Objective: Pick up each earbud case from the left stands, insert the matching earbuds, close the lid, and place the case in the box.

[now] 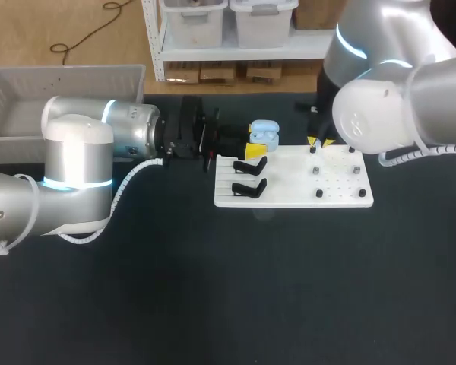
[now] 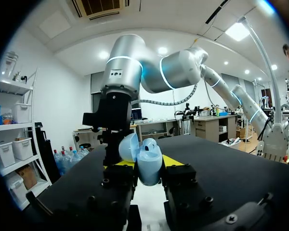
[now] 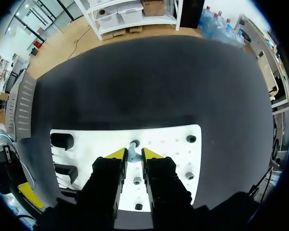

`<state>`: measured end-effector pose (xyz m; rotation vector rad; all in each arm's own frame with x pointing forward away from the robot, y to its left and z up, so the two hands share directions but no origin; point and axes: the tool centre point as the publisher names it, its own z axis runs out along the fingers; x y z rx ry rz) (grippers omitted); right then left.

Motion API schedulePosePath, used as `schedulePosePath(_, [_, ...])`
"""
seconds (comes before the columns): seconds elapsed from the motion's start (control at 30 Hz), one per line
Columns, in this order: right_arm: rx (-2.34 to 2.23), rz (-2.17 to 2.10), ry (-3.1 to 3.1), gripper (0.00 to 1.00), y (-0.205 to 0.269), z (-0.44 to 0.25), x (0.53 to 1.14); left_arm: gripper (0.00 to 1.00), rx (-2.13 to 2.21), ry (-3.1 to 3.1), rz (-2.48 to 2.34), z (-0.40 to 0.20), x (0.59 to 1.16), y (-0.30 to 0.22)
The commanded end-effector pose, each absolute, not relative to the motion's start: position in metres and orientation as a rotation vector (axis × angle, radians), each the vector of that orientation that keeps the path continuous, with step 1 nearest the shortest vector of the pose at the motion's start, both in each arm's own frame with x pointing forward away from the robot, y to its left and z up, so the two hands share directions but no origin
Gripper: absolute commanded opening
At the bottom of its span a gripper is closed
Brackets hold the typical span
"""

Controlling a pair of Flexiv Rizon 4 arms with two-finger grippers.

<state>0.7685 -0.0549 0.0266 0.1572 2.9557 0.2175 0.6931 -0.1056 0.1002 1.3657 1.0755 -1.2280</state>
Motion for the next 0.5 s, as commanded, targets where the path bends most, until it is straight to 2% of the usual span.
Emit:
schedulePosePath(0.03, [0.160, 0.193, 2.927, 0.00, -0.057, 0.043, 0.753, 0.00, 1.366, 1.077, -1.226, 0.100, 0.693, -0.105])
schedulePosePath(0.5, [0.007, 0.033, 2.835, 0.00, -0.069, 0.120, 0.733, 0.00, 1.366, 1.077, -1.226, 0.100, 0.693, -0.105])
